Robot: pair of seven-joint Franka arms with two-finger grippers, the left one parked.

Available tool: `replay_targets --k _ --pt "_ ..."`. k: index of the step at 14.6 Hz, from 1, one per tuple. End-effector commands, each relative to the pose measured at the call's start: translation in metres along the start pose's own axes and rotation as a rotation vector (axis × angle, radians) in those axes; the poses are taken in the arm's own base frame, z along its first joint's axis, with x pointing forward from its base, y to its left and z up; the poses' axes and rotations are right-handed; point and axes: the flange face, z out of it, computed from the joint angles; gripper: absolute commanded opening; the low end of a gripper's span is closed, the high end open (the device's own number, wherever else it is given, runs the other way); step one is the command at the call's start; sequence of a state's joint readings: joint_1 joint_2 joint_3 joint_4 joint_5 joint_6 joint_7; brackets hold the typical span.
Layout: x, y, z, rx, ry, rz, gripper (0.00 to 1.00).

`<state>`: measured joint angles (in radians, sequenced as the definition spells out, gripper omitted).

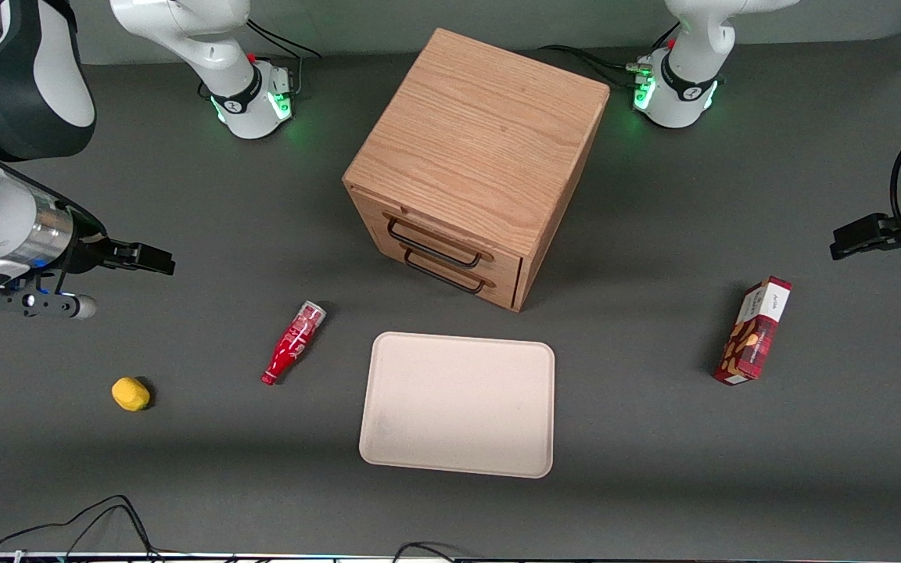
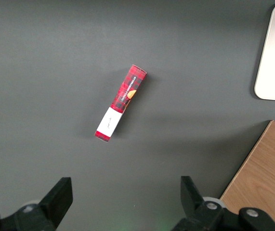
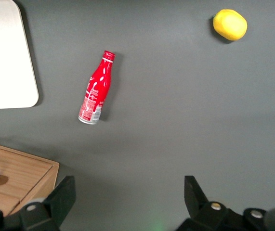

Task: Place coke bottle on tray
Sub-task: 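Move the right gripper out toward the red Coca-Cola bottle, then lower the open right gripper over the bottle's body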

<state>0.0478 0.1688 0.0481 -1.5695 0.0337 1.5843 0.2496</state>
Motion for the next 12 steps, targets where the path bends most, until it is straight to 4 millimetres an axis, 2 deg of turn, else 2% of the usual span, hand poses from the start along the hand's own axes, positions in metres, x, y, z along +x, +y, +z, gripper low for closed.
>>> replay_targets --k 1,3,6,7,8,9,12 --pt "0.028 -0.035 0.015 0.009 -0.022 0.034 1.0" --pt "0.041 -0.053 0.031 0.005 -0.037 0.063 1.0" --pt "0.058 -0.084 0.068 -0.006 -0.045 0.161 1.0" --pt "0.065 -0.089 0.075 0.013 -0.012 0.224 1.0" --pt "0.07 -0.095 0.091 0.024 0.007 0.293 1.0" --pt "0.067 -0.104 0.11 0.026 0.01 0.322 1.0" --pt "0.064 -0.107 0.154 0.042 0.053 0.423 1.0"
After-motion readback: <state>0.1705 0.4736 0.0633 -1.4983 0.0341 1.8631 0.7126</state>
